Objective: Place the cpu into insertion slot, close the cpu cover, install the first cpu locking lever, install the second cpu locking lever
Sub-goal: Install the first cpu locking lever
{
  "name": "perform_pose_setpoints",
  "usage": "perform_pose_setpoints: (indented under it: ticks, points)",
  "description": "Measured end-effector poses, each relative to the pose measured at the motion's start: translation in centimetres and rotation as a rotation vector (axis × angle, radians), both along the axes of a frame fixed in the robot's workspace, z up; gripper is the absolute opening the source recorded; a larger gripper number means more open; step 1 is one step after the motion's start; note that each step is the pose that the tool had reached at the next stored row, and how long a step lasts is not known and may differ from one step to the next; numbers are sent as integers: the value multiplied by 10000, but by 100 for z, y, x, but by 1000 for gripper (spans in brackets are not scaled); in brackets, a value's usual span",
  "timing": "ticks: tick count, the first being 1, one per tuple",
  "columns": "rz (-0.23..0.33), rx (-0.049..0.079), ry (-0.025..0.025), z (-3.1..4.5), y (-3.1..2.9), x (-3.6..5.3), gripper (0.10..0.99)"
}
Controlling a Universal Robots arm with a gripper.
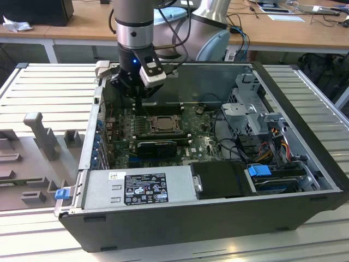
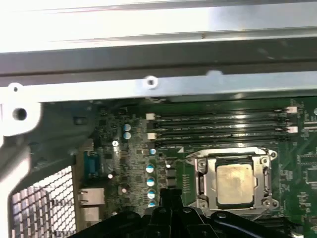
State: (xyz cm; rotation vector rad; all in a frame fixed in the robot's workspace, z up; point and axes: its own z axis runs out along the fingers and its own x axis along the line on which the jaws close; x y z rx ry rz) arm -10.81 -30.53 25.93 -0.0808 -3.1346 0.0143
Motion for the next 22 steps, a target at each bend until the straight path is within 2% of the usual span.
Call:
perform_pose_setpoints:
  ticks: [3,5,11,16,20,22]
  points:
    - [1,-2,1,0,30,-45,106]
    - [0,-1,1,-4,73,-60,106]
    - [1,-1,2,-26,169,-59,106]
    - [4,-1,1,-38,220,-42,106]
    - [0,-2,1,-44,226,33,106]
    - [0,-2,5,-48,226,163,106]
